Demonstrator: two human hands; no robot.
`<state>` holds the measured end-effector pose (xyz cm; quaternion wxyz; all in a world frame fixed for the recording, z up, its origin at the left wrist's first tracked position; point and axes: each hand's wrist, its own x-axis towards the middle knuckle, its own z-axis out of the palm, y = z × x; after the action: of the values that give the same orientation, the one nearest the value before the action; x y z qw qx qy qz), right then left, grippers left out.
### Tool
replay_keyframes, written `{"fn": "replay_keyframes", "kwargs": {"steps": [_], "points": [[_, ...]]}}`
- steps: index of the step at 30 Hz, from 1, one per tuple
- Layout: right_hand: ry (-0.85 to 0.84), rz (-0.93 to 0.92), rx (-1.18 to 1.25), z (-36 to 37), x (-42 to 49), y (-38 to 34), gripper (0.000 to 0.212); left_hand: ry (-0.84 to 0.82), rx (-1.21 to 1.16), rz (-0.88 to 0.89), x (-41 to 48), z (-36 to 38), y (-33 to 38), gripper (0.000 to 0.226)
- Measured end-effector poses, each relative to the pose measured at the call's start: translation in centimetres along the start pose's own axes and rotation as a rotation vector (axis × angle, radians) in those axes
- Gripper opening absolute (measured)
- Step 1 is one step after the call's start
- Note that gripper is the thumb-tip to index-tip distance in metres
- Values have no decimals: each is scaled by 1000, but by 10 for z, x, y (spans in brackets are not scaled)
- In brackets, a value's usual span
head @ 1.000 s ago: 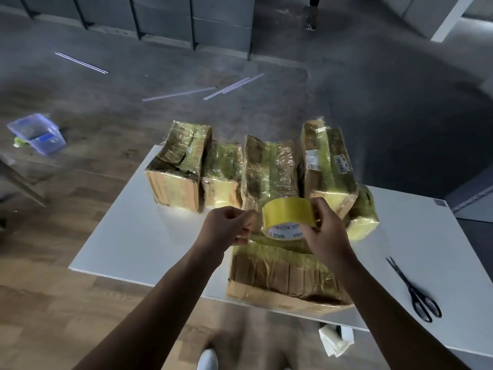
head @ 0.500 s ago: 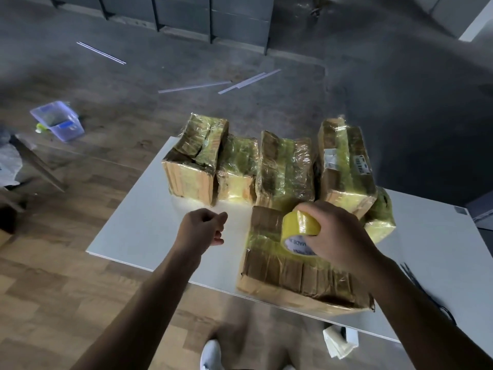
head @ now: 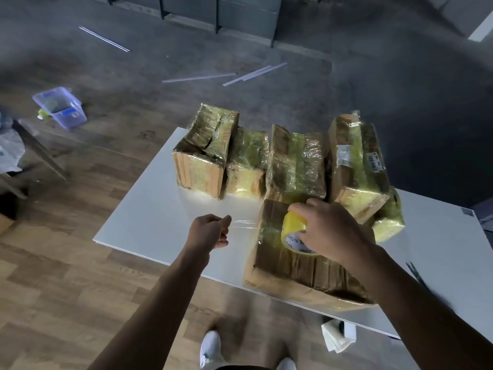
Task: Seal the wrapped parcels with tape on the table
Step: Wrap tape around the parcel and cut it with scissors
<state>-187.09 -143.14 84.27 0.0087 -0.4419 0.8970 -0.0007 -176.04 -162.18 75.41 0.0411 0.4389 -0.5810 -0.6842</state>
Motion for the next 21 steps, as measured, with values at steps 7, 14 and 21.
{"fn": "replay_keyframes", "kwargs": {"steps": [7,14,21], "points": [[-33,16,-49,7,5,-3,49,-22,-12,-52,14,6,-14,22],[-12,7,-49,11,4,-10,51,-65,-4,-151,30,19,-35,21],[6,18,70,21,-3,-7,55,-159,-50,-249,31,50,-55,27]]}}
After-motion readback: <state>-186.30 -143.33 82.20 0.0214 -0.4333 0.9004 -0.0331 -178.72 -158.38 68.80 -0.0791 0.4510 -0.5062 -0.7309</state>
